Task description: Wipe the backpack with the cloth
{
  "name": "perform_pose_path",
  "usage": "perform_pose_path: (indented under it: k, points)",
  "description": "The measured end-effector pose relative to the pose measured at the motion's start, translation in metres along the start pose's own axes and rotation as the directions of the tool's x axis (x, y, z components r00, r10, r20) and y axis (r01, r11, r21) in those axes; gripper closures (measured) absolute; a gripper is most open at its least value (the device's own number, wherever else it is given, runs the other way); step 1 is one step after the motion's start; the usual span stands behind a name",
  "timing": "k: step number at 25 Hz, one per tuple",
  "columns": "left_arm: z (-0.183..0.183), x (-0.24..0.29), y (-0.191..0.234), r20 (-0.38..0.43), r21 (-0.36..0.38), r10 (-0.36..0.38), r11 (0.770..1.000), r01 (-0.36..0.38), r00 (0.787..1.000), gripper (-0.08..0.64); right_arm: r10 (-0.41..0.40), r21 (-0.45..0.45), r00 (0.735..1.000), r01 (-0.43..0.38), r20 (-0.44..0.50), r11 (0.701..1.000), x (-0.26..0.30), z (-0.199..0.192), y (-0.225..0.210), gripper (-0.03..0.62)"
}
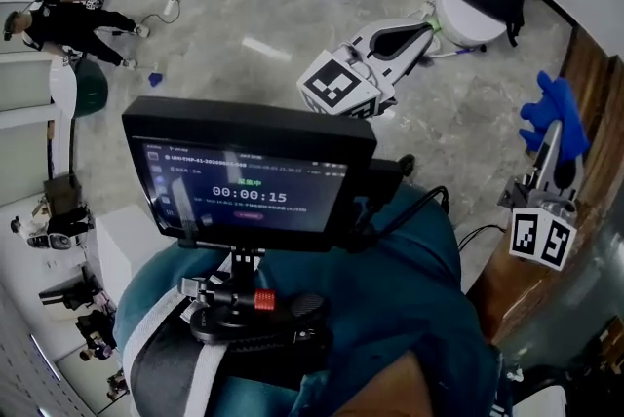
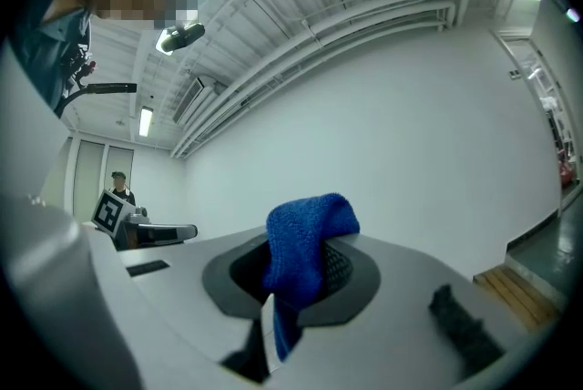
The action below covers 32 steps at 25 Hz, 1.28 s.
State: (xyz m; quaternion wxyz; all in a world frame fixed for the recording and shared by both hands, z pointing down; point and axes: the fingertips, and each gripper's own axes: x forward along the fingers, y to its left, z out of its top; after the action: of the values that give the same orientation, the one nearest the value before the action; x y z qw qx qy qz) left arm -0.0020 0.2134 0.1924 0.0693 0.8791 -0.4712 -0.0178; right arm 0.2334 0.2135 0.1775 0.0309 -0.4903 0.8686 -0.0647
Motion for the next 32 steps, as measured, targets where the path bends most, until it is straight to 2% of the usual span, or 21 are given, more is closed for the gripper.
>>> perform_pose_path:
  k: [4,7,9,12,14,16,19,27,32]
  points:
    - [-0.005,-0.017,-0.006,0.014,-0.005,-0.015,1.000,0.015,1.000,0.558,0.000,0.005,1.000,0.000,-0.010,1.000,-0.012,-0.014,0.019,0.551]
    - [-0.007,-0.071,-0.013,0.033,-0.009,-0.047,0.999,0.047,0.998,0.558,-0.017,-0.005,1.000,0.017,0.006,1.000,-0.043,-0.019,0.070,0.552]
    - [0.007,-0.115,-0.022,0.045,-0.018,-0.082,0.996,0.083,0.996,0.558,-0.043,-0.016,0.999,0.043,0.020,0.999,-0.069,-0.004,0.113,0.552]
    - [0.032,-0.171,-0.048,0.070,-0.021,-0.148,0.989,0.150,0.987,0.558,-0.083,-0.040,0.996,0.085,0.041,0.996,-0.118,0.024,0.169,0.552]
    - [0.028,-0.205,-0.074,0.079,-0.001,-0.164,0.986,0.164,0.983,0.558,-0.081,-0.041,0.995,0.084,0.063,0.996,-0.155,0.020,0.189,0.551]
    - [0.016,-0.231,-0.101,0.082,0.029,-0.160,0.987,0.158,0.984,0.558,-0.072,-0.036,0.994,0.075,0.086,0.997,-0.187,0.008,0.194,0.552]
    - [0.016,-0.238,-0.122,0.086,0.056,-0.163,0.986,0.158,0.983,0.558,-0.076,-0.020,0.992,0.078,0.096,0.997,-0.208,0.007,0.187,0.552]
    - [0.025,-0.236,-0.117,0.106,0.010,-0.122,0.993,0.121,0.987,0.558,-0.096,-0.042,0.995,0.097,0.020,0.994,-0.191,0.005,0.172,0.552]
    - [0.034,-0.230,-0.129,0.105,-0.007,-0.137,0.990,0.139,0.985,0.558,-0.116,-0.049,0.993,0.116,-0.006,0.992,-0.201,0.021,0.165,0.552]
